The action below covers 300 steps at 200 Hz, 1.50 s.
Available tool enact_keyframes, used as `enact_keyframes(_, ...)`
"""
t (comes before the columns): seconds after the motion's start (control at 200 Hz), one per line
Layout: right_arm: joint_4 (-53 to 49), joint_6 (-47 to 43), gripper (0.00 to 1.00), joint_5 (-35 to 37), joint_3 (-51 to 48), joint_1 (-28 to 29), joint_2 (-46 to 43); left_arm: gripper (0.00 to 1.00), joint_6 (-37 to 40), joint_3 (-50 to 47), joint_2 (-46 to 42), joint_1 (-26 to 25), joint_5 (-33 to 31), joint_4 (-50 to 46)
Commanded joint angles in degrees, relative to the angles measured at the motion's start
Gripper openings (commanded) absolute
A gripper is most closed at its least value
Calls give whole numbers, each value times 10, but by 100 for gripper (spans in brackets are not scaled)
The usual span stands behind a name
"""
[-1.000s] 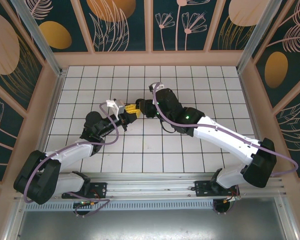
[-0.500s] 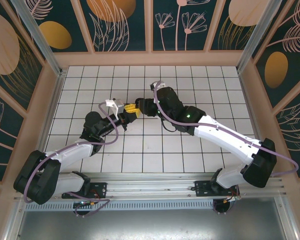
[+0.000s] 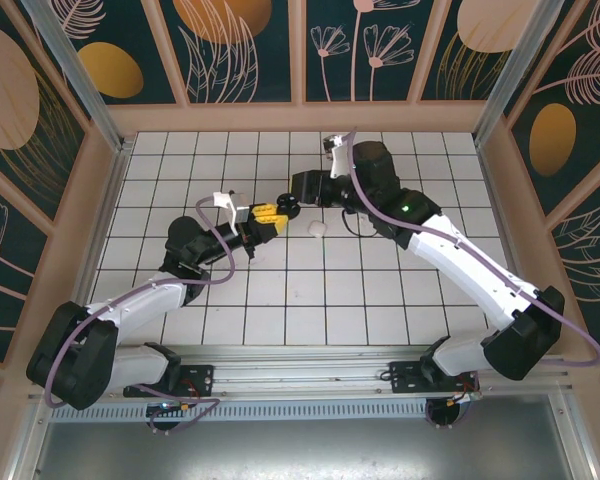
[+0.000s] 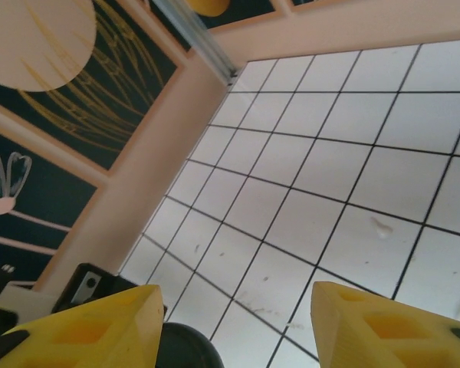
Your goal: Insert wireless bluetooth earbuds into charging case
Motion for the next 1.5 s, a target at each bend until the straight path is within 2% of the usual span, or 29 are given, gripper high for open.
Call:
enact_keyframes(0.0,25,1,54,-100,8,-14,-6,0,-14,17,-12,-2,22,7)
enact_keyframes(0.23,96,62,54,-220,-41,-58,3,0,-45,23,-8,-2,53,30)
enact_keyframes(0.41,80,58,55,-260,-33,-60,22,0,-65,19,5,-2,57,61)
enact_keyframes(0.631,110,85,52,-322,-48,-58,50,0,-78,17,16,-2,46,61)
enact_keyframes(0.916,130,69,49,-374,-52,-62,17,0,-87,11,28,-2,21,60)
enact_keyframes(1.256,90,23,51,-357,-35,-73,-56,0,-116,-5,40,-2,-1,86)
enact_keyframes(1.496,91,2,52,-290,-83,-80,-98,0,-138,4,36,-2,0,81)
